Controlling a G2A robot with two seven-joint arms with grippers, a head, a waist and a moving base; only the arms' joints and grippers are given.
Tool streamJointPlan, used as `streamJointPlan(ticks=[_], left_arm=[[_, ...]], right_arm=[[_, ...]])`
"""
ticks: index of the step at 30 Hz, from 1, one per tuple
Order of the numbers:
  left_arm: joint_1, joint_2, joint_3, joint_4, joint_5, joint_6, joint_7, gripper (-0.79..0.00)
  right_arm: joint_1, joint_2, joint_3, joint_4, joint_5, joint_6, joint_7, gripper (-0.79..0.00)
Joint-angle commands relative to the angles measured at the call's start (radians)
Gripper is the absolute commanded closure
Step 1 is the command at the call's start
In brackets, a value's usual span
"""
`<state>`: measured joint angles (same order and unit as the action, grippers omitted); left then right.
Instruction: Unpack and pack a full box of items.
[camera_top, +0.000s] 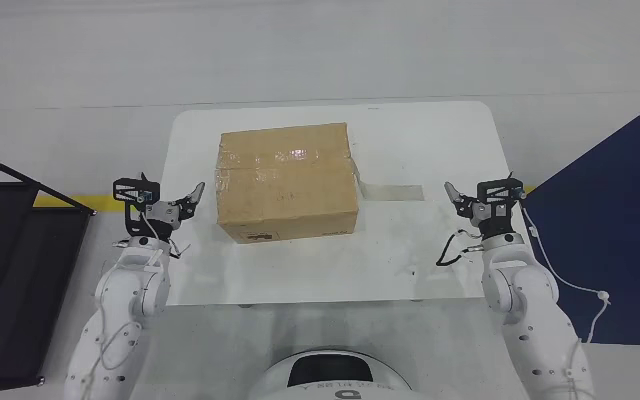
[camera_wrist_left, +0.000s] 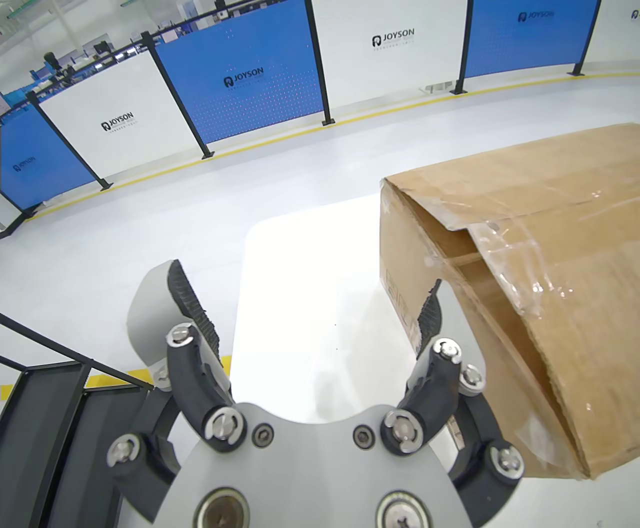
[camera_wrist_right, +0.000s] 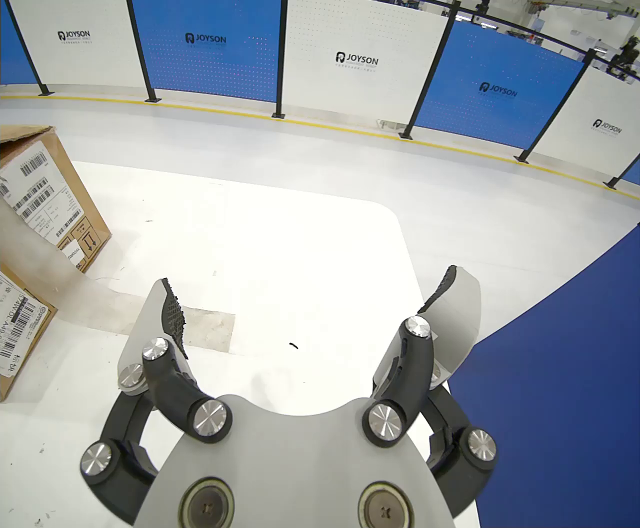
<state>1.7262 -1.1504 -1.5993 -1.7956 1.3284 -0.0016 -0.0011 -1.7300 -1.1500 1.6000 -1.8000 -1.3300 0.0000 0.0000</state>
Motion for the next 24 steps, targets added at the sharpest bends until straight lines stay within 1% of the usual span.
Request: streamJointPlan(ticks=[1,8,13,18,22,24], left_arm=[[-0.010,-0.001,0.003,0.010,-0.006,-0.009,-0.004,-0.785],[-0.047,-0.006,0.028,0.036,-0.012,-0.023,-0.009,-0.785],[-0.063,-0.008,0.048,0.033,0.030,-0.028,-0.026,-0.785],[-0.080,-0.010,0.058,0.035,0.028,-0.046,-0.047,-0.785],[-0.085,-0.010,0.054,0.033,-0.004,-0.099,-0.053,-0.785],[-0.082,-0.007,0.036,0.027,-0.060,-0.173,-0.051,-0.785]], right_arm=[[0.000,0.000,0.000,0.000,0.000,0.000,0.000,-0.785],[0.000,0.000,0.000,0.000,0.000,0.000,0.000,-0.785],[0.000,0.000,0.000,0.000,0.000,0.000,0.000,-0.785],[0.000,0.000,0.000,0.000,0.000,0.000,0.000,-0.785],[0.000,0.000,0.000,0.000,0.000,0.000,0.000,-0.785],[0.000,0.000,0.000,0.000,0.000,0.000,0.000,-0.785]])
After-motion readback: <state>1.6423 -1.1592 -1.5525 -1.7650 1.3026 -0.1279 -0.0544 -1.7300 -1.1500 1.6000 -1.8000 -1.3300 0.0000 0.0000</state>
